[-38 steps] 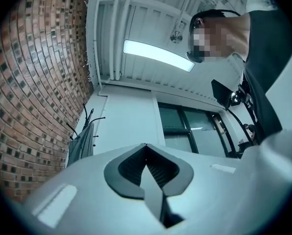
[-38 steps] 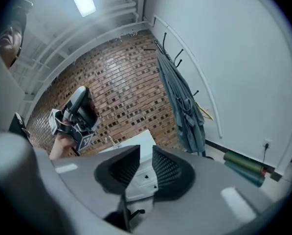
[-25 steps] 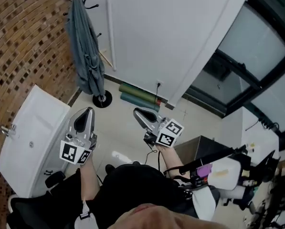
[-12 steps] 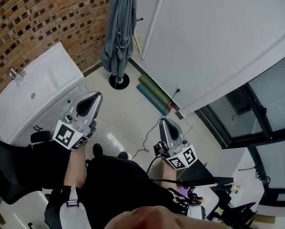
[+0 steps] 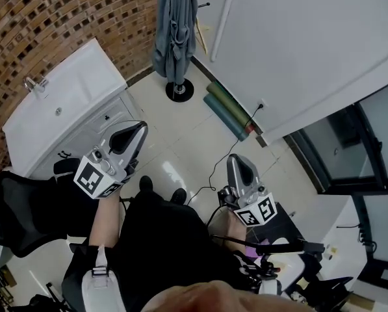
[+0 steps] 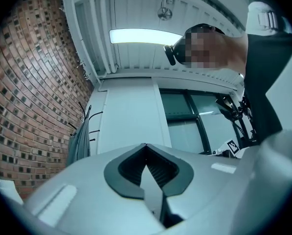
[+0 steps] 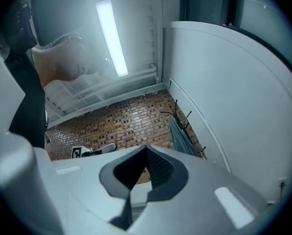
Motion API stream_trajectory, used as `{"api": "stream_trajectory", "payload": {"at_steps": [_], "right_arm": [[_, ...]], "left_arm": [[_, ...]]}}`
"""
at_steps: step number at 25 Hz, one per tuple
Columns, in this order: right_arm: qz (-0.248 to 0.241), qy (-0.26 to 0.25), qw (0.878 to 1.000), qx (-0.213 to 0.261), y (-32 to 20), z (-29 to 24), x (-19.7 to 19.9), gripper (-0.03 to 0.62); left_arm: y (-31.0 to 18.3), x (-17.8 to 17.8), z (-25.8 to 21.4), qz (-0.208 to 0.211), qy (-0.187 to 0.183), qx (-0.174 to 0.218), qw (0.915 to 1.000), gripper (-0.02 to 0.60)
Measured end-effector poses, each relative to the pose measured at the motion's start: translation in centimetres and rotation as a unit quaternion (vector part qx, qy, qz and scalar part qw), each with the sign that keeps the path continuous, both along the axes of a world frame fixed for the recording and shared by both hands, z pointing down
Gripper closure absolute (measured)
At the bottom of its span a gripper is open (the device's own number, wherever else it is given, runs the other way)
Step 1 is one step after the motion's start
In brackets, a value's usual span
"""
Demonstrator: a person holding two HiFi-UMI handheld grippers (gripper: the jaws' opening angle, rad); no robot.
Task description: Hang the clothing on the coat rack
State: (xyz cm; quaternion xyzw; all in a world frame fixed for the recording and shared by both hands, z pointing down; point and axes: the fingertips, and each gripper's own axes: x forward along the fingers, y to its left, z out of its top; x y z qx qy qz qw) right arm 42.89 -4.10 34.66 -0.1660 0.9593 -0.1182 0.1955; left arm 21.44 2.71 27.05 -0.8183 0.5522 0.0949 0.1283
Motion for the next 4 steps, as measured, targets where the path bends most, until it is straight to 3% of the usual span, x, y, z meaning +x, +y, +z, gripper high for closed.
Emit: {"api": "stream_trajectory", "payload": {"at_steps": [4], "right_arm": [[0.003, 0.003, 1.000, 0.012, 0.47, -0.19, 0.69, 0.591]], "left_arm": [[0.17, 0.75, -0.36, 0.011, 0.003, 0.010, 0.9999, 0.581]]}}
